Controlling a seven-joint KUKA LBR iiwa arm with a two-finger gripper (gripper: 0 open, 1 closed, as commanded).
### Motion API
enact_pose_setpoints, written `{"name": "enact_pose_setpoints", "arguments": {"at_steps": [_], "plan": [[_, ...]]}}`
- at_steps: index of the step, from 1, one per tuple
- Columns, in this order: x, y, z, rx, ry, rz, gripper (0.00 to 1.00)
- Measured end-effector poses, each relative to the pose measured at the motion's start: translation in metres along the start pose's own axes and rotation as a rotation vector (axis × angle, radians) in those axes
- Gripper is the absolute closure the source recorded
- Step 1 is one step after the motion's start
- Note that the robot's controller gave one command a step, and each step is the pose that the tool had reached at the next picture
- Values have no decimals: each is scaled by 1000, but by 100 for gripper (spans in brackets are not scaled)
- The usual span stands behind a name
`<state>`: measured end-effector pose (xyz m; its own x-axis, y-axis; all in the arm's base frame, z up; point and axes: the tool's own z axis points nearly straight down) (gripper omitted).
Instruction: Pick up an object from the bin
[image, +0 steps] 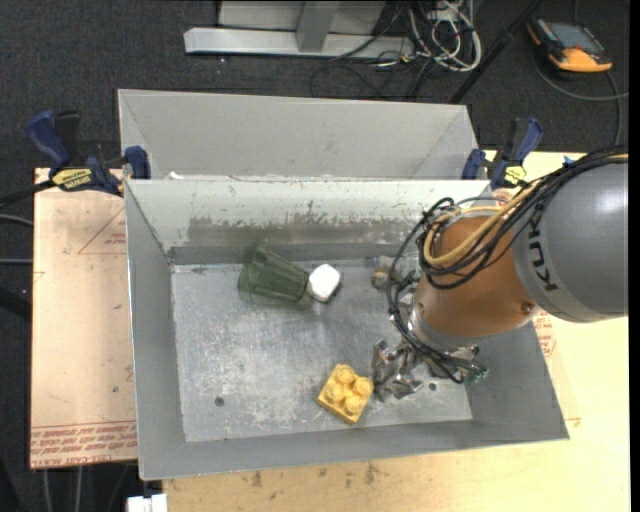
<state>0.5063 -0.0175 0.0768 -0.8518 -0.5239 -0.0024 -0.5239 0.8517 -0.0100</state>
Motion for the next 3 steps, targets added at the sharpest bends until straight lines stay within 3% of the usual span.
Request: {"name": "enact_pose_setpoints", "arguments": {"at_steps": [1, 2, 3], "plan": [[-6, 3, 0, 0, -20, -3, 0], [-5, 3, 0, -1, -19, -3, 0], [-28, 77, -3, -4, -17, 143, 100]]}}
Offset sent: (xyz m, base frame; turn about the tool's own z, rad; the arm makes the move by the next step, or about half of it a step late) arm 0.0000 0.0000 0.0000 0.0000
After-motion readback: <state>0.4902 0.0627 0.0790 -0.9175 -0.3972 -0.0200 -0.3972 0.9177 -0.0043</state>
